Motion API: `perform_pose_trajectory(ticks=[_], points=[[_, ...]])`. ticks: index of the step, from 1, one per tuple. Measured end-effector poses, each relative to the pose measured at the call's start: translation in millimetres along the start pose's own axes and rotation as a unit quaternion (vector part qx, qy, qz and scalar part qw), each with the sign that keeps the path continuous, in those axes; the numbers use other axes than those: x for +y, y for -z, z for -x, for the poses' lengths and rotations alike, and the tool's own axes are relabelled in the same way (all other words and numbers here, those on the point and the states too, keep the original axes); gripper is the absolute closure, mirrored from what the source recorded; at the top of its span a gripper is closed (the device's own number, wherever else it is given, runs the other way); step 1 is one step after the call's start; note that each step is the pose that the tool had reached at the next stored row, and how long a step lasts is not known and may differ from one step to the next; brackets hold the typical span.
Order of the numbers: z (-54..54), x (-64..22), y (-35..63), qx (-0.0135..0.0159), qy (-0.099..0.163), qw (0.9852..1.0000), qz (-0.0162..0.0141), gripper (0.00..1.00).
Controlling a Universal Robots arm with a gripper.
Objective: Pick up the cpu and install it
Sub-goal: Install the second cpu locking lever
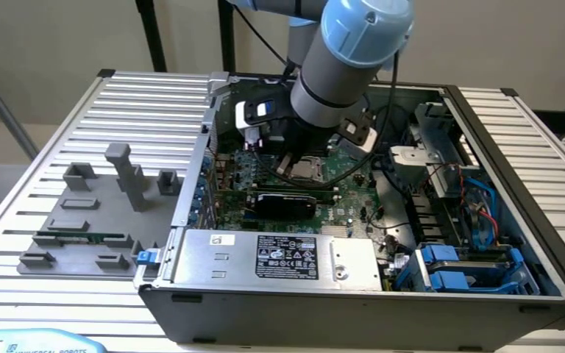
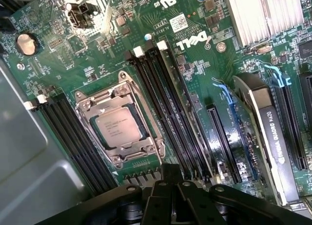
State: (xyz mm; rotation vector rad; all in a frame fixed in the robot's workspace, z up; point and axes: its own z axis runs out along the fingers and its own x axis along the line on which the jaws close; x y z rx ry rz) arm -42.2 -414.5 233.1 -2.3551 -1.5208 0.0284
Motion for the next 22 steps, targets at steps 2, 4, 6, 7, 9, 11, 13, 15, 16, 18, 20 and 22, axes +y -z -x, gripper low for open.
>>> perform_pose_trajectory(ticks=[2,4,6,7,9,11,13,15,16,18,20,22], points=[[-0.1,0.1,-0.9,0.0001,0.0,1.0,0.0001,0.89],[0.0,0.4,-1.9,0.0003,0.0,1.0,0.0003,0.89],[0.1,0.6,-3.5,0.001,0.0,1.0,0.002,0.89],[0.0,0.6,-4.4,0.0014,0.001,1.0,0.0029,0.89],[-0.1,0.2,-6.3,0.0025,0.002,1.0,0.0055,0.89],[0.4,-0.8,-8.4,0.0036,0.002,1.0,0.0082,0.89],[1.1,-2.5,-10.3,0.0042,0.003,0.9999,0.0098,0.89],[1.4,-3.7,-12.1,0.005,0.003,0.9999,0.0116,0.89],[1.4,-4.0,-13.0,0.0053,0.004,0.9999,0.0125,0.89],[1.1,-4.6,-14.8,0.006,0.004,0.9999,0.0143,0.89],[1.0,-5.2,-17.0,0.0071,0.005,0.9998,0.0167,0.89],[1.5,-6.3,-19.4,0.0084,0.006,0.9998,0.0197,0.89]])
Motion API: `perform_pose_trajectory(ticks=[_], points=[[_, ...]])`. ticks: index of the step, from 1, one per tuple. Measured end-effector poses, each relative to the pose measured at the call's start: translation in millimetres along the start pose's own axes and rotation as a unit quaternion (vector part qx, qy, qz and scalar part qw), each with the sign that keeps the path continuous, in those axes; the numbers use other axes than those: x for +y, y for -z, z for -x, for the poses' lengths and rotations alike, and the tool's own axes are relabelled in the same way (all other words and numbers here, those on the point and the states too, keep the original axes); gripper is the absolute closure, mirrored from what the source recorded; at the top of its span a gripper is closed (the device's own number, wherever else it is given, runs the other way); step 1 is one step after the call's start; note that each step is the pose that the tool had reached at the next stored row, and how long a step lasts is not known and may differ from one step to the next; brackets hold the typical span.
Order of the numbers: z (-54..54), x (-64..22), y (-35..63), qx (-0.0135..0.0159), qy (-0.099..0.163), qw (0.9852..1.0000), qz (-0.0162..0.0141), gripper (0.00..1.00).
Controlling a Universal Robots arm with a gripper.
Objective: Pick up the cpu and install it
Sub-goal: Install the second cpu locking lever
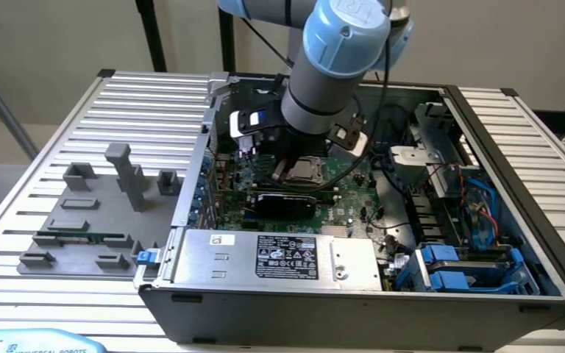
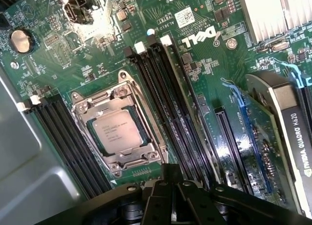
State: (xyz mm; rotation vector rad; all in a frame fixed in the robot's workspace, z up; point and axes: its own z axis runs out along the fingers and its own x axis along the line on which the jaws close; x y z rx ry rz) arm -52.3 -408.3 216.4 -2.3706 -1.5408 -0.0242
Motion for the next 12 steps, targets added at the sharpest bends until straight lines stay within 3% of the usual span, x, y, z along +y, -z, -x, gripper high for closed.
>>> perform_pose_trajectory(ticks=[9,12], points=[[-1.1,-6.9,-10.2,0.0049,0.004,0.9999,0.0119,0.89],[-3.1,-8.1,-13.7,0.0052,0.004,0.9999,0.0153,0.89]])
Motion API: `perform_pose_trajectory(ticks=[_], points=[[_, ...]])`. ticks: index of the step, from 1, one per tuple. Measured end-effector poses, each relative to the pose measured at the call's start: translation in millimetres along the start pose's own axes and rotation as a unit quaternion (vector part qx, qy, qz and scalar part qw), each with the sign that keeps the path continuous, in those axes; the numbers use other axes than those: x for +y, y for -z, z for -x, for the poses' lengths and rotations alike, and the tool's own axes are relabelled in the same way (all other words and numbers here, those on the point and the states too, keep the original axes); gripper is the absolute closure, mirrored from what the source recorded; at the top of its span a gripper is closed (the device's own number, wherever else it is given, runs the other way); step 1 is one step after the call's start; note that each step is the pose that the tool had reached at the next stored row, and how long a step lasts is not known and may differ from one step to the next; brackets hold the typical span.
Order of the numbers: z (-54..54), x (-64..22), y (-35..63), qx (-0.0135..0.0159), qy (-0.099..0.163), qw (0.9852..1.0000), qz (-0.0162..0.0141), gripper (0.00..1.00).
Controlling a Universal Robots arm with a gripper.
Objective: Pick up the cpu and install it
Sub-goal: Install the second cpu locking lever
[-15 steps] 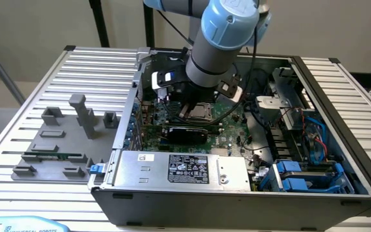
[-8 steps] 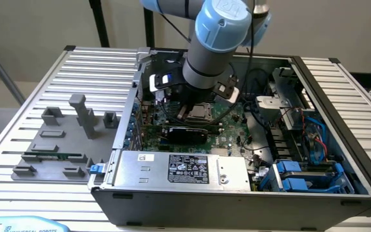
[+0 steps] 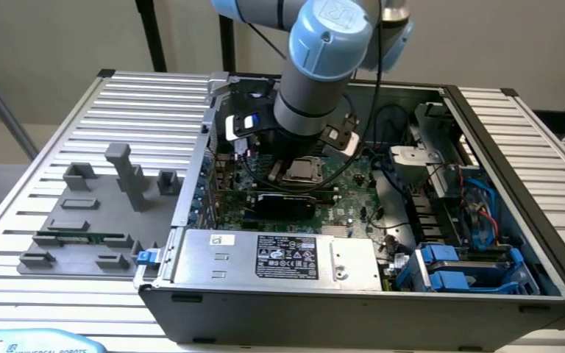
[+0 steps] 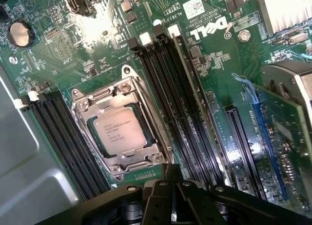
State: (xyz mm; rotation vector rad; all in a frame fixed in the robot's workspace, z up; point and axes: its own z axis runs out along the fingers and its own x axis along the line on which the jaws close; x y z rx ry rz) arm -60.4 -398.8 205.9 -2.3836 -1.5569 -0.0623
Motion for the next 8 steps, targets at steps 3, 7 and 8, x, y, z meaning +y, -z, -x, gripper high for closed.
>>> perform_pose_trajectory(ticks=[3,7,8], points=[[-0.1,-0.5,-2.4,-0.0041,0.0,1.0,0.0035,0.89],[-0.2,-1.3,-3.0,-0.0108,-0.001,0.9999,0.0066,0.89],[-0.4,-1.3,-3.1,-0.0117,-0.001,0.9999,0.007,0.89]])
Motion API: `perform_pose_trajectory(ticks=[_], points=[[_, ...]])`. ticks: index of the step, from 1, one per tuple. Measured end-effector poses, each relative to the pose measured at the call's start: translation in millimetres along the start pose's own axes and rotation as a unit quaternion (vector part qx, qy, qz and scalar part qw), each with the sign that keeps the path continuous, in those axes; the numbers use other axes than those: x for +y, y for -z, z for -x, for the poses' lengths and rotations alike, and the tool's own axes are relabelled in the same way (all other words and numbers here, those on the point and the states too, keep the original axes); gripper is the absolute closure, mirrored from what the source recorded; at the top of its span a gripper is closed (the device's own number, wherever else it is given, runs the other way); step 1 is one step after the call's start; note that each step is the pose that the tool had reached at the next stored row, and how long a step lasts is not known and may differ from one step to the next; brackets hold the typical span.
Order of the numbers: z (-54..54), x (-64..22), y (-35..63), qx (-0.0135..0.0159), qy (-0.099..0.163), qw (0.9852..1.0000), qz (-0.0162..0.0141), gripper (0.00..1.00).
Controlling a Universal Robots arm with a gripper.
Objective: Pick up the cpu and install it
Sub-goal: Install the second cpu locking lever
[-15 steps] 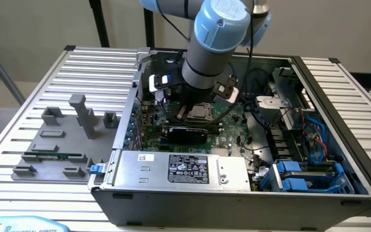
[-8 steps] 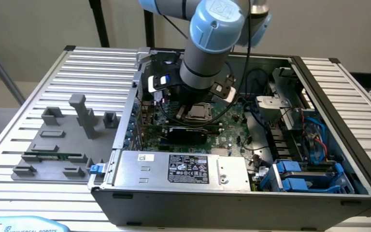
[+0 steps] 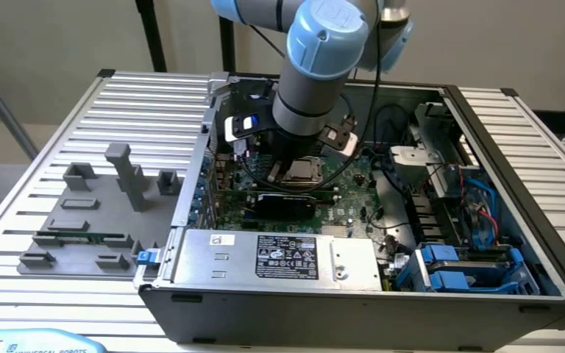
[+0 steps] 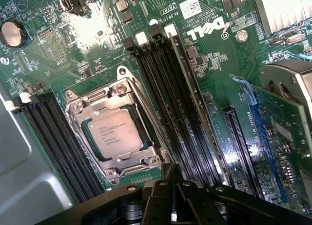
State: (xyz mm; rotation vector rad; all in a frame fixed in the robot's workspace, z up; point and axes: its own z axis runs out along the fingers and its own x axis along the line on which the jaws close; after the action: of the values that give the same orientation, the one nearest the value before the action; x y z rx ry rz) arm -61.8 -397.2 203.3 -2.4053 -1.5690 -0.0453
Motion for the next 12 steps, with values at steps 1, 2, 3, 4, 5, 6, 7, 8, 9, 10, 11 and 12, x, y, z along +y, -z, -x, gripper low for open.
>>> perform_pose_trajectory(ticks=[1,2,3,4,5,6,7,8,9,10,11,12], points=[[-0.2,-0.1,0.4,-0.0007,0.0,1.0,0.0004,0.89],[-0.4,-0.4,1.6,-0.0015,0.0,1.0,0.0007,0.89],[-0.7,-0.8,3.4,-0.002,0.0,1.0,0.0009,0.89],[-1.1,-1.2,5.5,-0.0027,0.0,1.0,0.0011,0.89],[-1.5,-1.6,7.4,-0.0034,-0.001,1.0,0.0013,0.89],[-1.7,-1.7,8.4,-0.0041,-0.001,1.0,0.0015,0.89],[-2.0,-1.6,8.9,-0.0048,-0.001,1.0,0.0017,0.89],[-2.2,-1.3,9.1,-0.0054,-0.001,1.0,0.0019,0.89],[-2.4,-0.8,9.4,-0.0062,-0.001,1.0,0.0021,0.89],[-2.8,-0.1,9.9,-0.007,-0.001,1.0,0.0022,0.89],[-3.2,0.7,10.6,-0.008,-0.001,1.0,0.0021,0.89],[-3.8,1.5,11.4,-0.0088,-0.002,1.0,0.0019,0.89]])
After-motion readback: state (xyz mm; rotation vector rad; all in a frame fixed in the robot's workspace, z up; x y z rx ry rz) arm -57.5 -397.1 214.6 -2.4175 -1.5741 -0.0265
